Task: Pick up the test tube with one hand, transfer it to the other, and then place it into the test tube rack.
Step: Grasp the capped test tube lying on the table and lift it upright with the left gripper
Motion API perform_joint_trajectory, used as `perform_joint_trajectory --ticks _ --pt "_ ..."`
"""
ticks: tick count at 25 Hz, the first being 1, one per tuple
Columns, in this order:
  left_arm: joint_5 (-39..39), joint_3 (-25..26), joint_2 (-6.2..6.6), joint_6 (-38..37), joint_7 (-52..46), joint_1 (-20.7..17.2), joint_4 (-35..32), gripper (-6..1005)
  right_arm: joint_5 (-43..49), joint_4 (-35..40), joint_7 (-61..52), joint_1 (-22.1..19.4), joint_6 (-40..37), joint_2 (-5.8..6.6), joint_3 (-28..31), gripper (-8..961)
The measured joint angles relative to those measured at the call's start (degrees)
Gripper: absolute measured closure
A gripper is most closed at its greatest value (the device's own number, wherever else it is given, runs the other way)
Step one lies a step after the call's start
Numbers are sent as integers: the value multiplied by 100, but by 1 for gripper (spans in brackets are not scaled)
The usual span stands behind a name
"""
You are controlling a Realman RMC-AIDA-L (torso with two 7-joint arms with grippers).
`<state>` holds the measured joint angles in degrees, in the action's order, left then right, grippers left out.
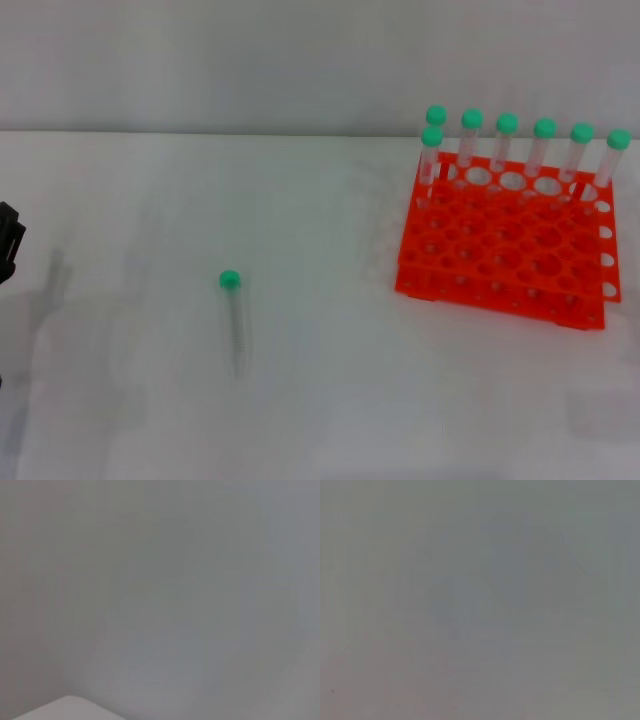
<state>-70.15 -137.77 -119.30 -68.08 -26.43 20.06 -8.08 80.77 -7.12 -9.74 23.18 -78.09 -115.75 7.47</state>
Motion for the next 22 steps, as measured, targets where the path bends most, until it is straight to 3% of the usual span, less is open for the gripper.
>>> perform_joint_trajectory --ticks 13,16,18,22 --pt "362 -14 26 191 -73 -12 81 152 0 -9 18 -53 -29 -4 0 81" --pt "384 -13 178 462 -536 147 108 152 -1 -8 16 -58 -20 0 0 81" --pt "581 -34 353 565 -1138 279 229 152 0 -8 15 -59 -17 4 0 81" --pt "1682 -81 723 556 -3043 758 1002 153 0 -8 13 -59 -9 -1 0 81"
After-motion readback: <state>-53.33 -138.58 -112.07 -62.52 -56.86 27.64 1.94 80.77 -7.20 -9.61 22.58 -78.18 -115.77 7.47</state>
